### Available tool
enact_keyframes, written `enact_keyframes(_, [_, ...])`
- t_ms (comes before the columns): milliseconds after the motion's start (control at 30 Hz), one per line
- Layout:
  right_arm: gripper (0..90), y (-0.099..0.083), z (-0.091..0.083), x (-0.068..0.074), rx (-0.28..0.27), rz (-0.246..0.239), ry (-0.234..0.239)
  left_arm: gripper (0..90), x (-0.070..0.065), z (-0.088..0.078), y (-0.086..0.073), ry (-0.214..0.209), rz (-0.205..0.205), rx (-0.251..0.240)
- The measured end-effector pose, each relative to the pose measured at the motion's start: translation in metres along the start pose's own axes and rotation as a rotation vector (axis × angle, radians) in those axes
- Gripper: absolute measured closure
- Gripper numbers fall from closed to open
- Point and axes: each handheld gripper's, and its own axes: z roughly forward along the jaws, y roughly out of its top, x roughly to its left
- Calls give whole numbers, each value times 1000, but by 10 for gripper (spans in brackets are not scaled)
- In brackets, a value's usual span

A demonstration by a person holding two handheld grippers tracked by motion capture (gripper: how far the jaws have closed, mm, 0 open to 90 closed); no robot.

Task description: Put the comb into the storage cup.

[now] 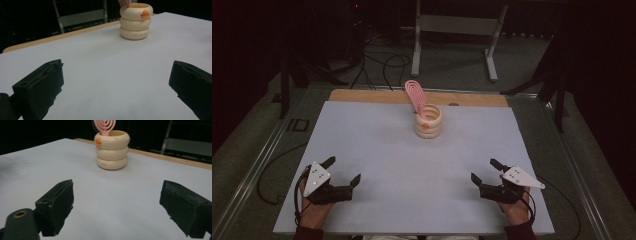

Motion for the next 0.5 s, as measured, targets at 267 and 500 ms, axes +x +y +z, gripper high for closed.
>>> enact_keyframes(267, [118,0,-3,-2,4,-18,-31,1,3,-10,-1,31,-3,-39])
enact_keyframes(500, [98,-1,-3,0,11,-22,-61,1,6,-10,-3,38,-10,-38])
